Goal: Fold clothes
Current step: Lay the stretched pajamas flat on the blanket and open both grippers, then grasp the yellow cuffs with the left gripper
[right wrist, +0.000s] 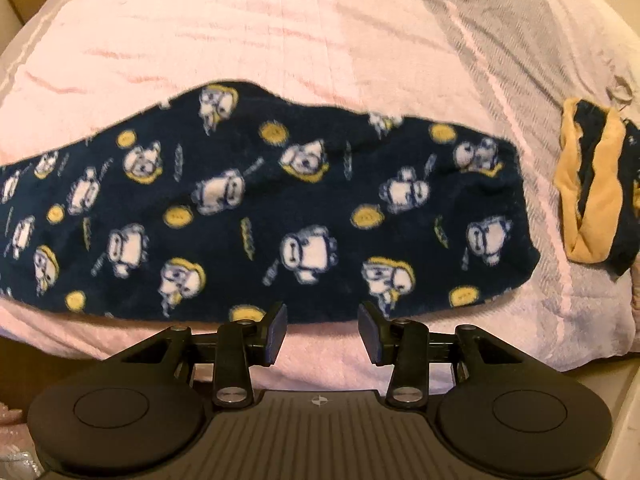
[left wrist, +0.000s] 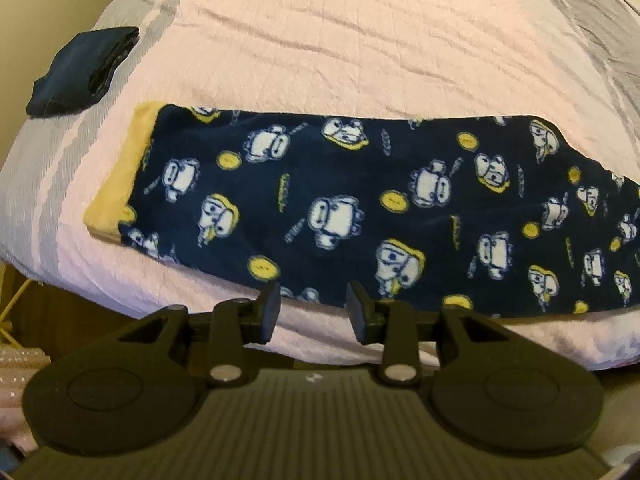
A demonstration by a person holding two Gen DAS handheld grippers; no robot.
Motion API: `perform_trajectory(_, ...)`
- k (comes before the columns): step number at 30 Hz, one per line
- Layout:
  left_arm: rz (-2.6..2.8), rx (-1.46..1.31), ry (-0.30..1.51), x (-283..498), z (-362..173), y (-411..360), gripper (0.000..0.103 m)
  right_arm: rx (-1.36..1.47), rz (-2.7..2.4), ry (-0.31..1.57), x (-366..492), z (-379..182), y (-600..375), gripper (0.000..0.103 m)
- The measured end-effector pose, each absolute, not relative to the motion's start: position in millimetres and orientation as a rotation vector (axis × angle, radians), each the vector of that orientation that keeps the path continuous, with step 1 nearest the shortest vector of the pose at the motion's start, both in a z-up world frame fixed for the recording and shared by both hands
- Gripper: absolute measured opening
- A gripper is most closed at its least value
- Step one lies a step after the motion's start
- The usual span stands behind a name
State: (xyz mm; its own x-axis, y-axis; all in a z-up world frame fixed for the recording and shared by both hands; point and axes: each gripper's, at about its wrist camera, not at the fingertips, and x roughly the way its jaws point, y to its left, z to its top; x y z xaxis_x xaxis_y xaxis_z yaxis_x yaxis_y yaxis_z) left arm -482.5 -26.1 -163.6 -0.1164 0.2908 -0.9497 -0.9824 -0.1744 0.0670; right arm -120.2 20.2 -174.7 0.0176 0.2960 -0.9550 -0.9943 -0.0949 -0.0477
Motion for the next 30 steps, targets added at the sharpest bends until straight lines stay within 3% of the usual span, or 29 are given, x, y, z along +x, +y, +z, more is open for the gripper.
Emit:
perform_trajectory(13, 1.477, -0.967, 0.967, -567.0, -153.1, -10.4, 0.034, -0.967, 1.348, 0.922, -190.9, -157.3, 10.4, 0.043)
perform_trajectory(26, 1.429, -1.020, 1.000, -637.3, -169.9, -21.7, 0.034, -1.019, 1.348, 0.960, -272.9, -174.3, -5.4, 0.043)
perform_trajectory(30, 1.447, -1.091, 0.935, -654.5, -172.0, -30.2, 0.034, -1.040, 1.387, 0.949, -286.4, -177.0, -5.4, 0.043)
